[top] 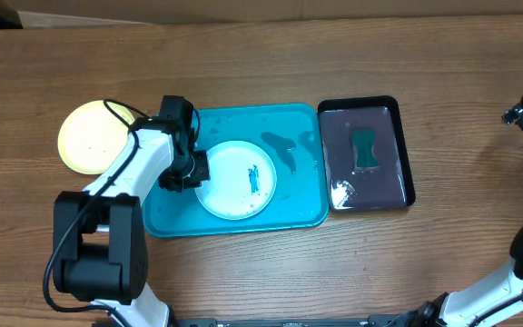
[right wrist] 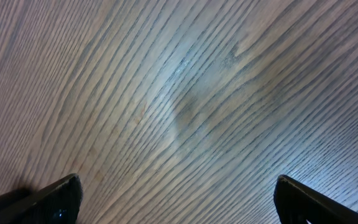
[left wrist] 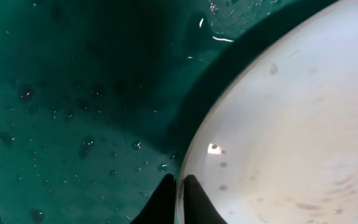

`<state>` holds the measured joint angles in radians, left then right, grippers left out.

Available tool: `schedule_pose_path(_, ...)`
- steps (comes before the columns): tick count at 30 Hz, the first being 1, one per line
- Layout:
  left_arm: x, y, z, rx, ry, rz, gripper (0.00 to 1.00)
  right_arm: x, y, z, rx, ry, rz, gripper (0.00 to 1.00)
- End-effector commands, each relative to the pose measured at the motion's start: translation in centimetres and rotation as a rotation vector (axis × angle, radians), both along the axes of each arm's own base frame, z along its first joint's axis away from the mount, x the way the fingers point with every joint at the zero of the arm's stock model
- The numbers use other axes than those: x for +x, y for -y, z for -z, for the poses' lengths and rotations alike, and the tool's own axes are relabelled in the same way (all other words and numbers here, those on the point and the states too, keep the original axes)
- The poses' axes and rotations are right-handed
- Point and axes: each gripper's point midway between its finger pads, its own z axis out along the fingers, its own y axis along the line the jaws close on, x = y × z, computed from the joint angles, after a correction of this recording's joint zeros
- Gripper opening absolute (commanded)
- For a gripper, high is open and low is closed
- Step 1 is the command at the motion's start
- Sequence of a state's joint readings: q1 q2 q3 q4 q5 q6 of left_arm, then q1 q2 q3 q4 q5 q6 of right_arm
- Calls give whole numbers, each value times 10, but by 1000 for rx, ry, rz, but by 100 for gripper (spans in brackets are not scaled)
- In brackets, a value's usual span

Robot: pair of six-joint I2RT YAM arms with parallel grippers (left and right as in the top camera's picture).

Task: Clean dirty plates on tray and stack at the side
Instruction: 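Hold the white plate's left rim steady with the left gripper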

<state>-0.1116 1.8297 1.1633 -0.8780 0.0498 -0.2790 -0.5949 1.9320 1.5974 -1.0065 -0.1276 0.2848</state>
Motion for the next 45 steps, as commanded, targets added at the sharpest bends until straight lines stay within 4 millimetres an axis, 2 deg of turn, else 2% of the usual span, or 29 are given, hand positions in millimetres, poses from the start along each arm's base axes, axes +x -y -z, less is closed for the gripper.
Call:
schedule_pose_path(1, -5, 0, 7, 11, -22, 25, 4, 5, 3, -16, -21, 41, 4, 100)
schedule_pose_path(15, -8, 11, 6, -54, -42, -40, 4, 5, 3, -16, -21, 41, 3, 100)
schedule_pose_path(23, -8, 14, 5, -70, -41, -42, 19, 5, 3, -16, -21, 41, 3, 100)
schedule_pose_path(34, -8, 14, 5, -70, -44, -42, 21, 5, 3, -16, -21, 41, 4, 100)
schedule_pose_path(45, -8, 13, 6, -65, -43, -42, 28, 5, 3, -16, -21, 41, 4, 100)
